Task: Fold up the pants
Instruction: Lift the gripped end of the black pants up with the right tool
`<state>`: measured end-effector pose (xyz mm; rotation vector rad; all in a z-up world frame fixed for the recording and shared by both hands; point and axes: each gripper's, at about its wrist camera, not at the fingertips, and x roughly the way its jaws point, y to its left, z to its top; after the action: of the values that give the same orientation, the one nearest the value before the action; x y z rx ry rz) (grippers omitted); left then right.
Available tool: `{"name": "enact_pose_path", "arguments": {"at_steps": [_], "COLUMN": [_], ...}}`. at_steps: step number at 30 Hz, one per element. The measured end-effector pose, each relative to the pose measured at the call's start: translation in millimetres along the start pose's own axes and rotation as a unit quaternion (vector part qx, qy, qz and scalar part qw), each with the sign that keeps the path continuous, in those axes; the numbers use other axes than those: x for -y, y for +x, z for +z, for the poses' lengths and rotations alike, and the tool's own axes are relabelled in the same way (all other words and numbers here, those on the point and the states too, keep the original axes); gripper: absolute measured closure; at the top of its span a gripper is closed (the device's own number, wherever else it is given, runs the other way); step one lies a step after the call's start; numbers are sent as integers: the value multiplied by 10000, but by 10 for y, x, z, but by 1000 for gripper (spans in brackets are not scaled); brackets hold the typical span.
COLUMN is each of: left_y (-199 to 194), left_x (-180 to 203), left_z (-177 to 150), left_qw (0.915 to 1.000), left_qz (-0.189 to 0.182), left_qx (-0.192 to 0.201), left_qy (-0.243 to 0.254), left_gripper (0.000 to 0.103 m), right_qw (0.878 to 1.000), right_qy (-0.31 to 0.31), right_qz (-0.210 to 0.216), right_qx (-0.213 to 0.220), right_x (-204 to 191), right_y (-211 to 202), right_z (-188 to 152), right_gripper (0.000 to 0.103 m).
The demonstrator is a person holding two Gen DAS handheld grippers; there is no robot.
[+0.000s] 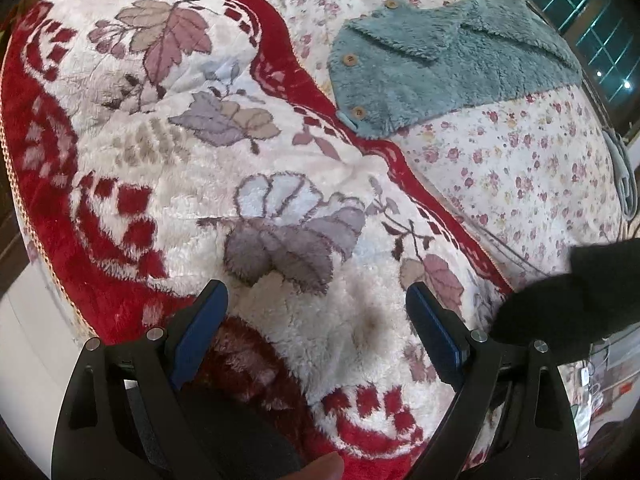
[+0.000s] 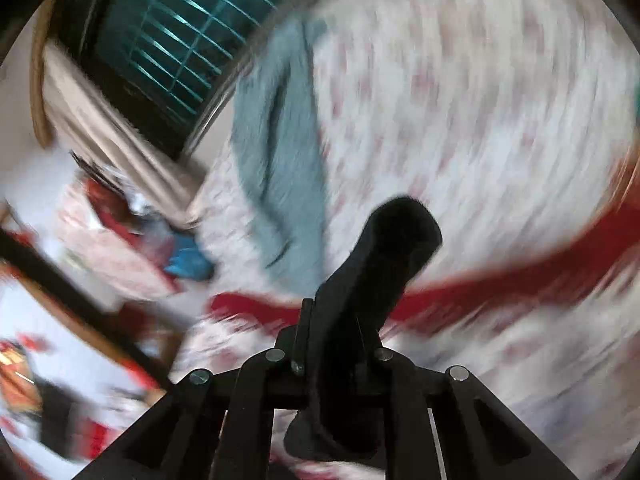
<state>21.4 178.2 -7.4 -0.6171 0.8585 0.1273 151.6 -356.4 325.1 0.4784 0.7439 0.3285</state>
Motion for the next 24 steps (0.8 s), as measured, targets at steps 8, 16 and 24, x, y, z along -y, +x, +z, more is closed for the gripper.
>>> {"name": "enact_pose_path", "arguments": {"at_steps": [8, 16, 24], "left_y": [4, -5, -36], "left_x": [45, -14, -75], "left_z": [2, 18, 25], "left_qw": [9999, 9998, 9990], "left_qz": [22, -164, -381], "left_qx": [-1, -51, -29], "left_qy": [99, -61, -248], "left_gripper": [12, 12, 12], "right_qw": [9720, 9370, 9060], "right_qy": [-1580, -2709, -3619], "right_qz": [-1296, -2180, -1824], "right_qx": [1156, 342, -1223], "right_x": [-890, -1560, -1959], "right_y": [-1708, -1365, 393], "right_z": [1194, 1142, 282], "right_gripper": [92, 92, 92]}}
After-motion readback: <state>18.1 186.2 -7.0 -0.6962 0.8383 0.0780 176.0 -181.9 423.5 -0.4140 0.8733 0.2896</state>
